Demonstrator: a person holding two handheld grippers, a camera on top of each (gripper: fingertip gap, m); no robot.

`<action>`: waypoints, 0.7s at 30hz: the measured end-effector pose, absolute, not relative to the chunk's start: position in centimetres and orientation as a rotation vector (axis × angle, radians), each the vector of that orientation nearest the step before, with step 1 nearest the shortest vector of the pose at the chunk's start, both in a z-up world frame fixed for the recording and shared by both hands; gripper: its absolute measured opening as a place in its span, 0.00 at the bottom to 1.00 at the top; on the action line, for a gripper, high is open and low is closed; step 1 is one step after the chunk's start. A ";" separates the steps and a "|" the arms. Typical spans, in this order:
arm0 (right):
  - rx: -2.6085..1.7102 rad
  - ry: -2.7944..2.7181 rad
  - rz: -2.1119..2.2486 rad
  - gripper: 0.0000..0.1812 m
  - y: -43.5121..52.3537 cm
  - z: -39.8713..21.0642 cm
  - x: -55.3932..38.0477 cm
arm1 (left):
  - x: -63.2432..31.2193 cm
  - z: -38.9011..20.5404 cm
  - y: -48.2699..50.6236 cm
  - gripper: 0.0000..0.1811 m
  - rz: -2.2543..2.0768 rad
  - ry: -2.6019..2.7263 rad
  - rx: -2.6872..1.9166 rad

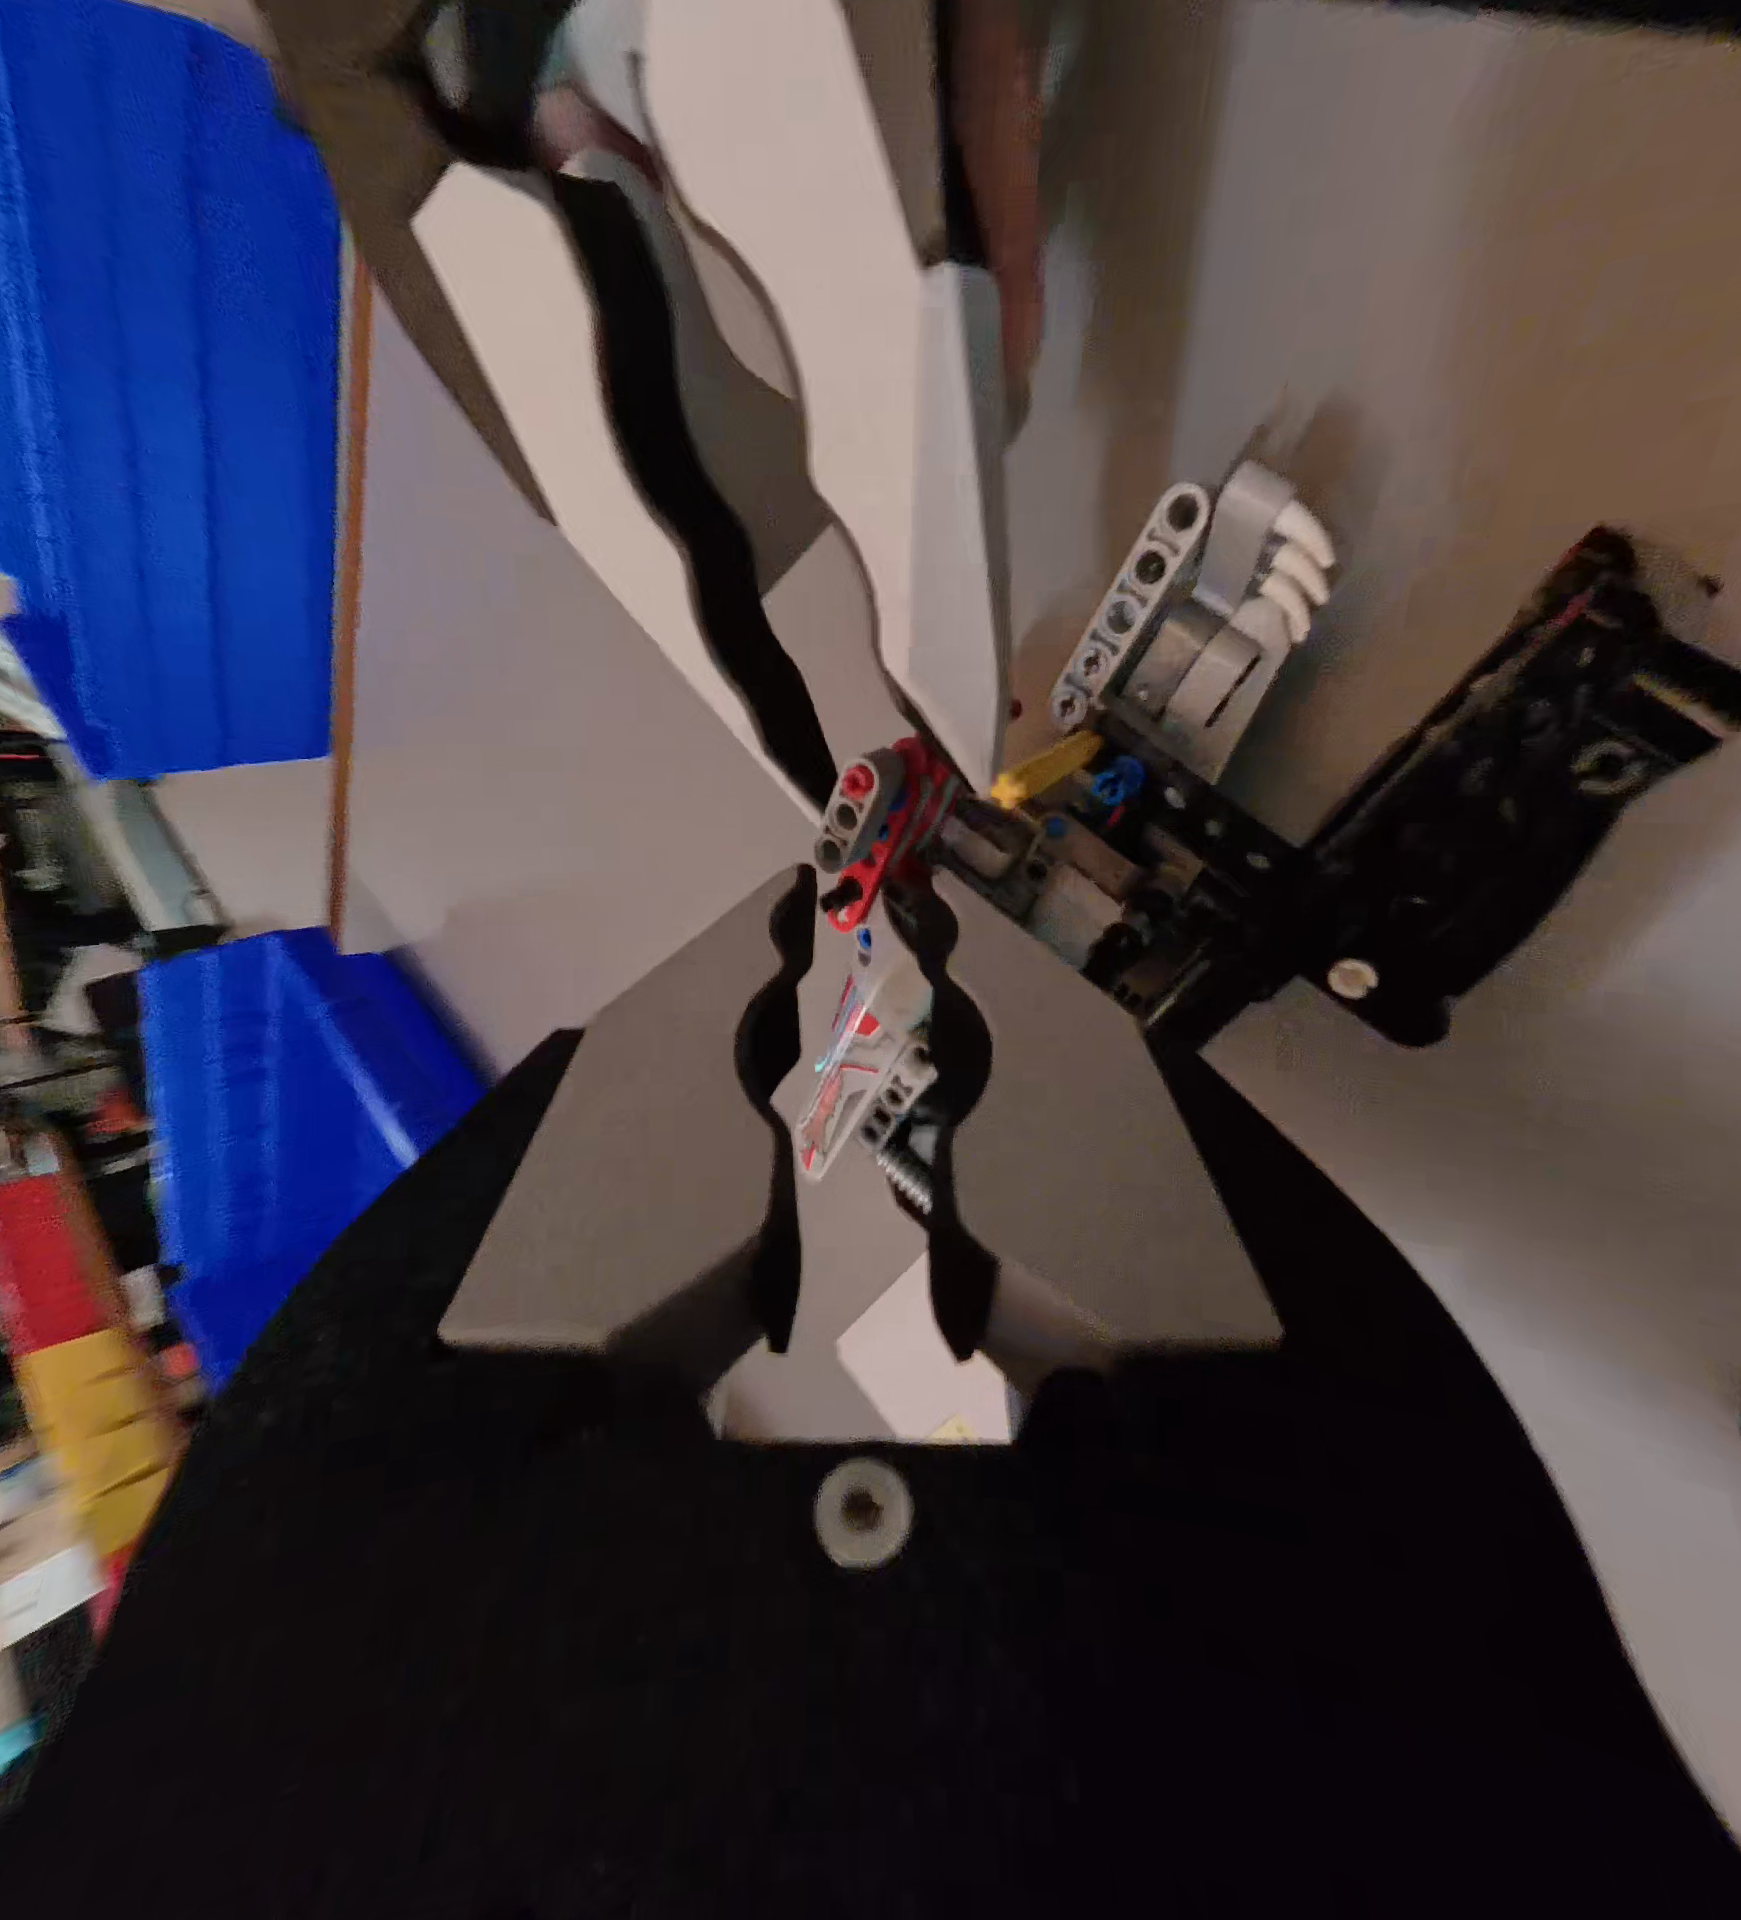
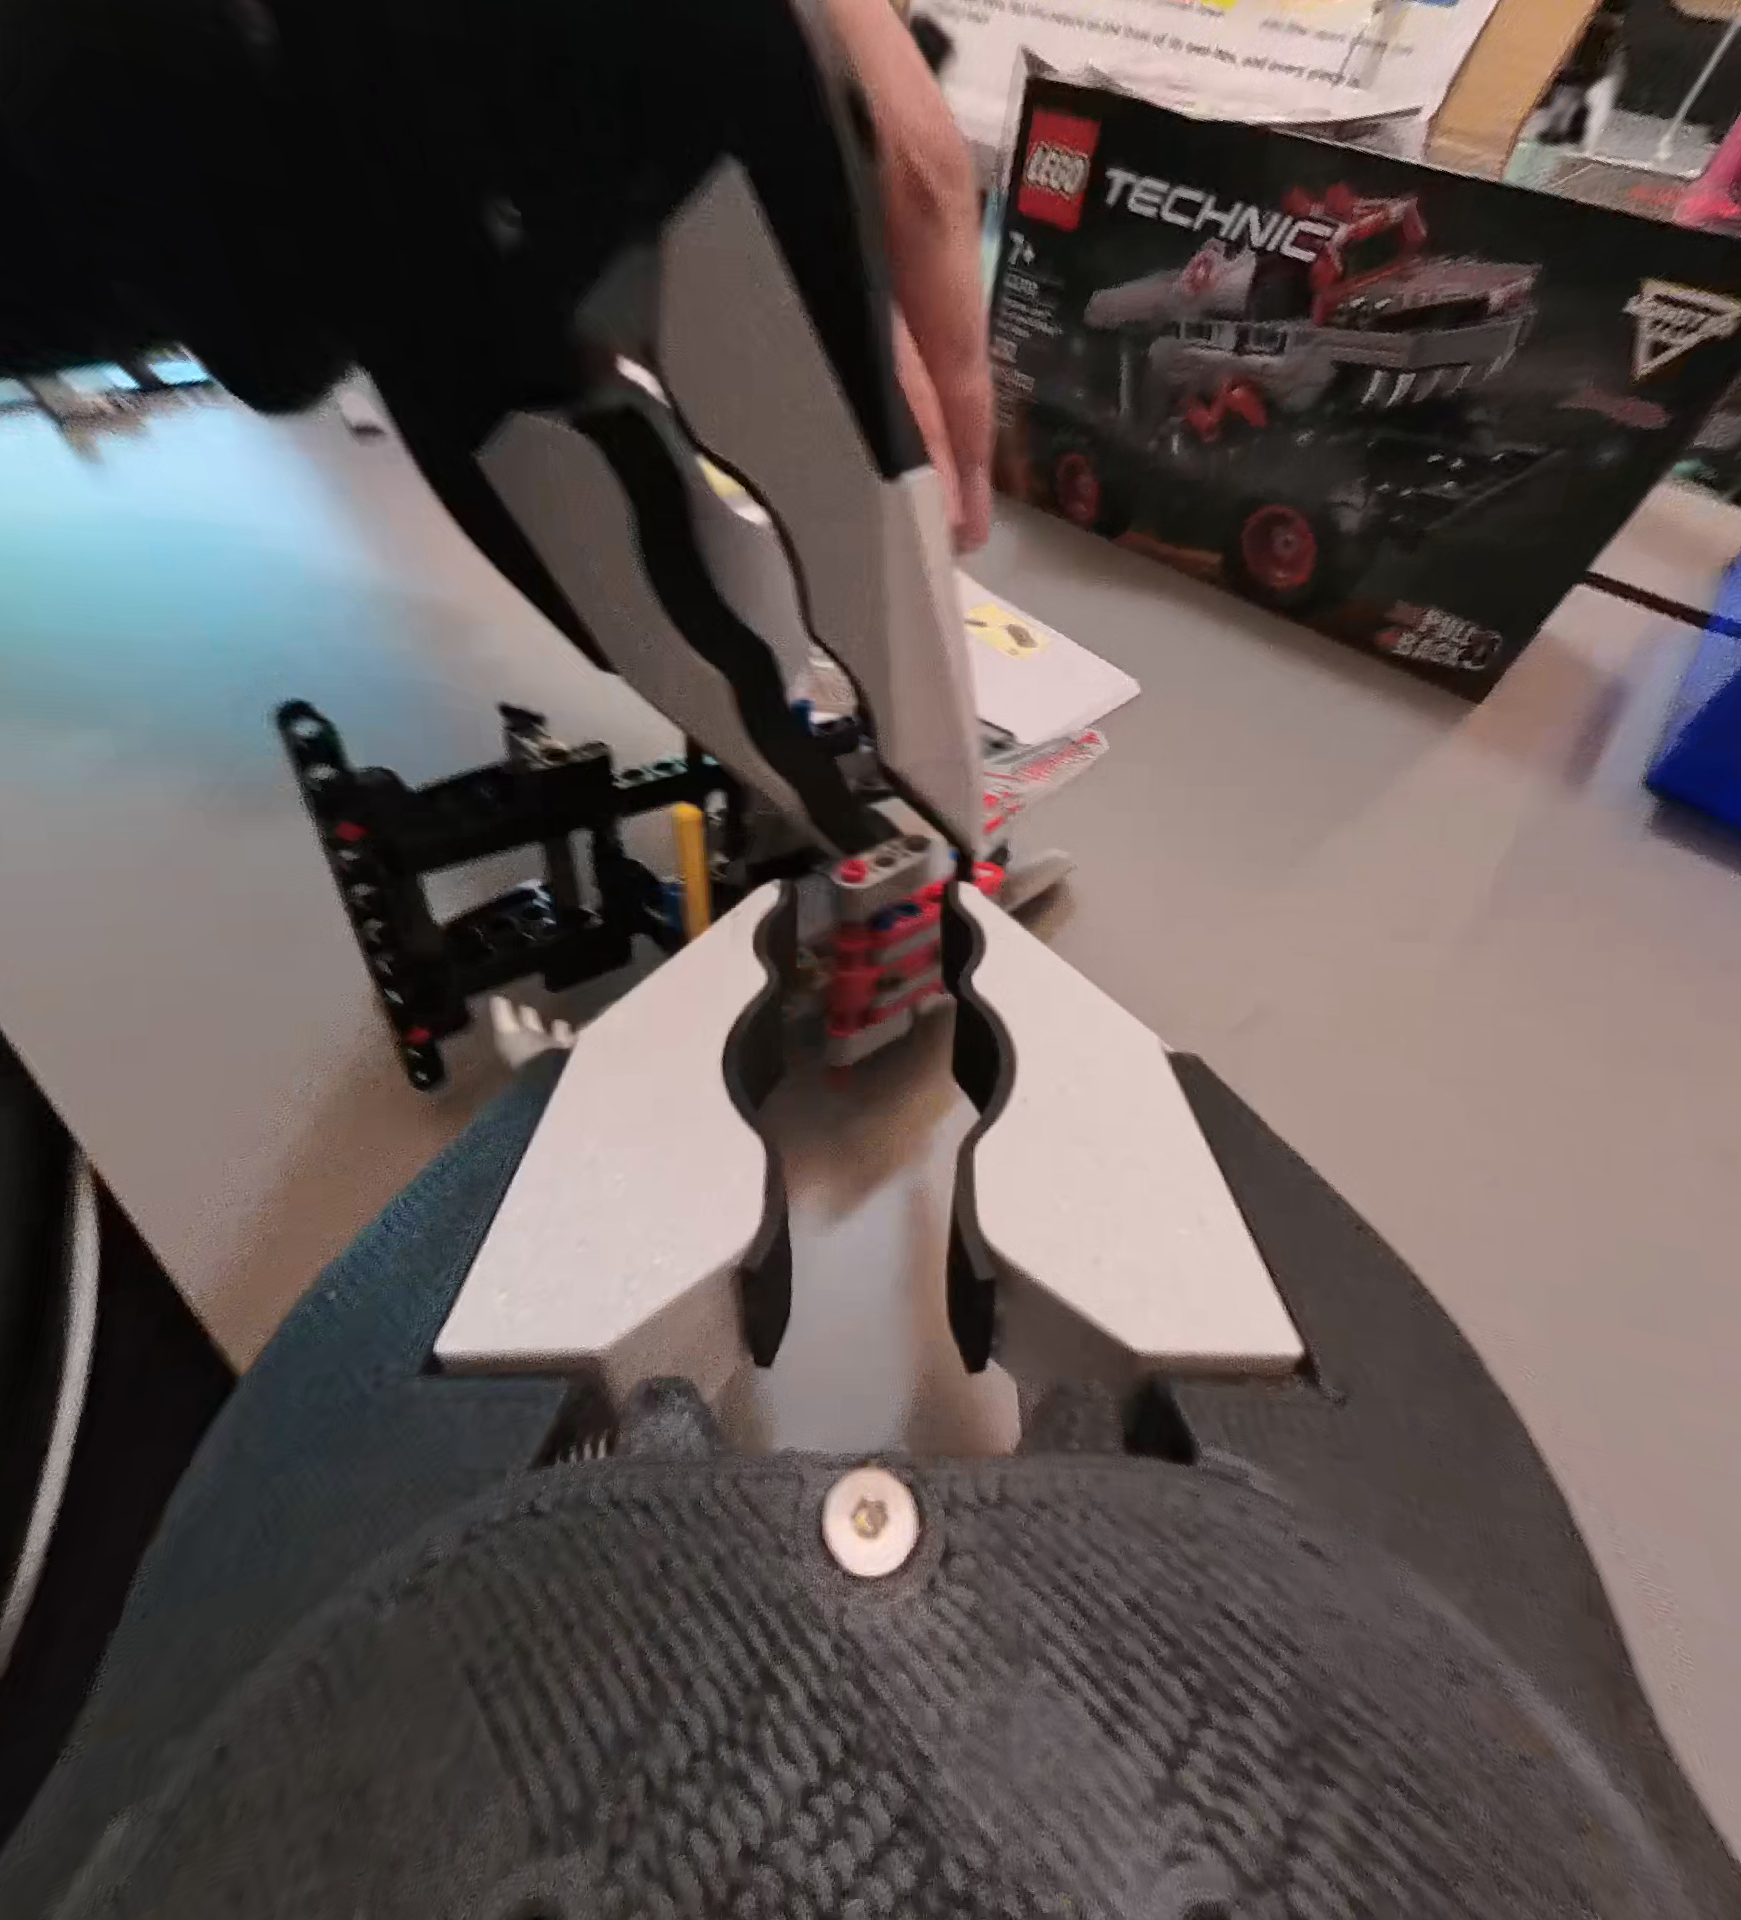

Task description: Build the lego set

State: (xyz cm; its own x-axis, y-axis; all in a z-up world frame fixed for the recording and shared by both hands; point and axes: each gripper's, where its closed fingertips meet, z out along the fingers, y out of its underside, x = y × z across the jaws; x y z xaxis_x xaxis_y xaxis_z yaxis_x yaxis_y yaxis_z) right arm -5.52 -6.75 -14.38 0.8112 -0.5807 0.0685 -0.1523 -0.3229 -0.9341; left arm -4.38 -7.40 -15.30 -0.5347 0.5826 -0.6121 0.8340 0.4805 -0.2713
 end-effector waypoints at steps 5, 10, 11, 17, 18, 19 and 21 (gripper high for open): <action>-1.946 0.711 -0.533 0.21 -7.4 -16.6 -4.4 | -3.6 -15.8 -7.4 0.13 -0.878 2.538 1.072; -1.947 0.642 -0.604 0.09 -7.2 -16.5 -3.5 | -3.3 -15.8 -7.5 0.11 -1.054 2.764 0.872; -1.981 0.619 -0.611 0.09 -7.3 -16.8 -3.3 | -3.4 -15.8 -7.5 0.12 -1.089 2.800 0.844; -2.147 0.480 -0.547 0.08 -7.6 -19.1 -2.1 | -2.8 -16.9 -6.7 0.02 -1.045 3.018 0.580; -2.150 0.464 -0.532 0.08 -7.4 -19.1 -2.0 | -2.8 -16.9 -6.5 0.01 -1.046 3.023 0.538; -2.142 0.433 -0.513 0.08 -7.1 -19.0 -2.1 | -2.8 -16.8 -6.3 0.00 -1.050 3.021 0.504; -2.105 0.366 -0.474 0.07 -6.3 -18.3 -2.1 | -2.9 -16.5 -5.6 0.00 -1.059 3.012 0.422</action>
State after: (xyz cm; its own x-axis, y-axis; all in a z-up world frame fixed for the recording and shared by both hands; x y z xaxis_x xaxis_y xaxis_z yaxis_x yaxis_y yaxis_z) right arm -2.09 -6.33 -18.33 0.8818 -0.4306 0.1923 -0.0775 -0.5347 -0.8415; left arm -2.91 -5.60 -16.48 -0.9626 0.2705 -0.0119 0.2185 0.7500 -0.6243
